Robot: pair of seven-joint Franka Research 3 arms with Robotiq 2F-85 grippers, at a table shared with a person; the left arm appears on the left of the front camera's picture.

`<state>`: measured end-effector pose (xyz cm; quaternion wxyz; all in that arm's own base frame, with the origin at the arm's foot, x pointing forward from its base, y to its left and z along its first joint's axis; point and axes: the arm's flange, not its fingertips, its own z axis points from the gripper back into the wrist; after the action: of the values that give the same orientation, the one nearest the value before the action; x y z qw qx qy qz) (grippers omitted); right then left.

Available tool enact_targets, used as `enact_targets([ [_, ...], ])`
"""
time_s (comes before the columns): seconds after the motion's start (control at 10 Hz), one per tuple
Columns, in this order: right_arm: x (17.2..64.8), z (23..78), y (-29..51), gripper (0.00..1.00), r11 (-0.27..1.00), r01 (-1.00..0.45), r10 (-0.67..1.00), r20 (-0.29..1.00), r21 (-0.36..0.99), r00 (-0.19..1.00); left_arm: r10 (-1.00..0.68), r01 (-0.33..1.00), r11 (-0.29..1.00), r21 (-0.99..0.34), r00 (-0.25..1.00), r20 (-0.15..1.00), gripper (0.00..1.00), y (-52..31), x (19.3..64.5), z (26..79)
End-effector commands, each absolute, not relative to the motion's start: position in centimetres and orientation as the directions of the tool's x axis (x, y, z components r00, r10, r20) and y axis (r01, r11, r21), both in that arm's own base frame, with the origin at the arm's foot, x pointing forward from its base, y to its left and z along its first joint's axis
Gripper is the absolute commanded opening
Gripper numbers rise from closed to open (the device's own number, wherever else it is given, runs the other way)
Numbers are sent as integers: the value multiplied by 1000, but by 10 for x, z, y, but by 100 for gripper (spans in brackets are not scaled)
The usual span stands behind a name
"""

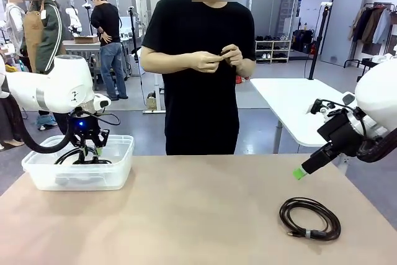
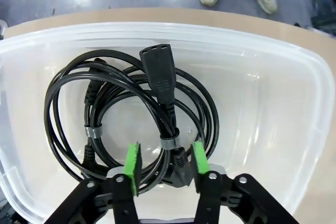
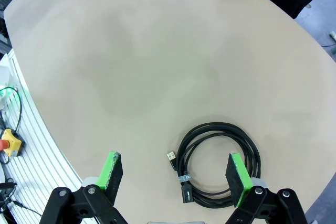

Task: Organize and store the cables.
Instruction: Place the Power Cable into the Organizing box.

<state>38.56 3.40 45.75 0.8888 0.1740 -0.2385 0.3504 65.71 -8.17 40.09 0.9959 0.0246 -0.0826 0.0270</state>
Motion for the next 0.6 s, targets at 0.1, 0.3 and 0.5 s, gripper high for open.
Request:
enact_targets([
  [0.1,388,457,35,100,699,-701,529,556,143,641,53,-60,998,35,983,174,100,-77,652,417],
  [0.3,388,457,35,100,699,-701,529,556,143,641,51,-58,998,35,982,180,95,-77,647,418],
  [0.5,388,457,35,100,699,-701,529,556,143,641,60,-68,997,32,979,195,100,-76,640,422],
])
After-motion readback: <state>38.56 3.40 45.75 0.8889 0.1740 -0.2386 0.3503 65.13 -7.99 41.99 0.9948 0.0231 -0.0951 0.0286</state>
